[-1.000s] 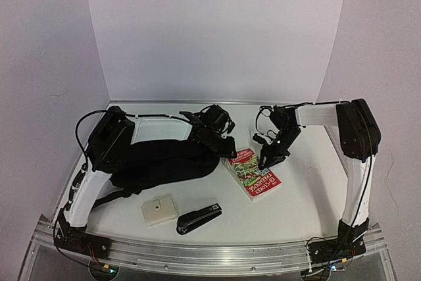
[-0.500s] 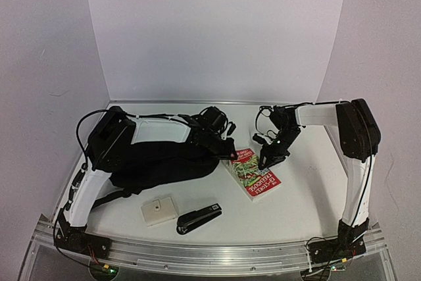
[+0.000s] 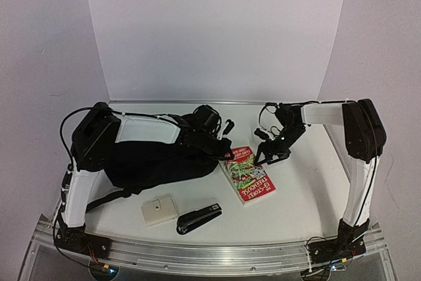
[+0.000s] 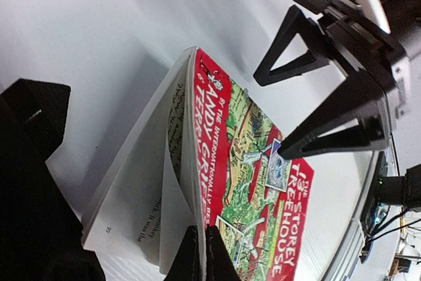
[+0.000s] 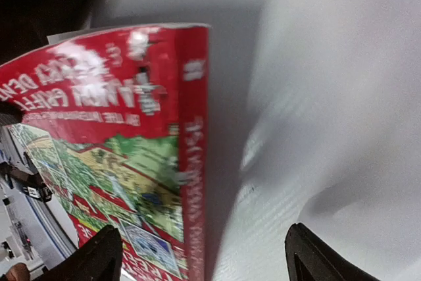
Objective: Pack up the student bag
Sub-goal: Pick up the book from the center of the board.
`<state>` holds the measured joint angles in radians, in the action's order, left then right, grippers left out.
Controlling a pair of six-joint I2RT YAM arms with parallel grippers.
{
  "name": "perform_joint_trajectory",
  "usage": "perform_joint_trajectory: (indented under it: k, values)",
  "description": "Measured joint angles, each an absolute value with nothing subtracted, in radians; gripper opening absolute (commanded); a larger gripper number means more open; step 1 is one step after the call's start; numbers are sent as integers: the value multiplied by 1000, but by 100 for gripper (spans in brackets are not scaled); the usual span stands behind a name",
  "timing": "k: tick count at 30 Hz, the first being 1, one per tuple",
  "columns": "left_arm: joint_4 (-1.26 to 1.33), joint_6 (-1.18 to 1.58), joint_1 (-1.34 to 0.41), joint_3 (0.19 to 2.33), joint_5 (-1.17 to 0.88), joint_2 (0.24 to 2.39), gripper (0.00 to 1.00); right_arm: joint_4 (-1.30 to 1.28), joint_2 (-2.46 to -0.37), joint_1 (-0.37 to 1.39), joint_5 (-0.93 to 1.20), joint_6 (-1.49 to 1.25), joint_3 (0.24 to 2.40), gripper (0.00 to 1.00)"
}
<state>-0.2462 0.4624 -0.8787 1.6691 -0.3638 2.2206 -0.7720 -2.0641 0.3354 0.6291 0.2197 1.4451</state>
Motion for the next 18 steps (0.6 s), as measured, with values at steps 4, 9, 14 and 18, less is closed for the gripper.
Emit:
perform_joint_trajectory:
  k: [4,9,14,18]
  values:
    - [-185,399,-880,1572,-381,2100,0,-780,-1980,279,707,245,1397,93]
    - [-80,348,-880,1504,-413,1997,0,-776,-1877,254,847,288,1356,92]
    - [-14,339,-878,1467,-420,1950,0,-777,-1839,273,969,315,1318,84]
    - [15,340,-875,1457,-429,1946,0,-770,-1841,300,1008,326,1283,82]
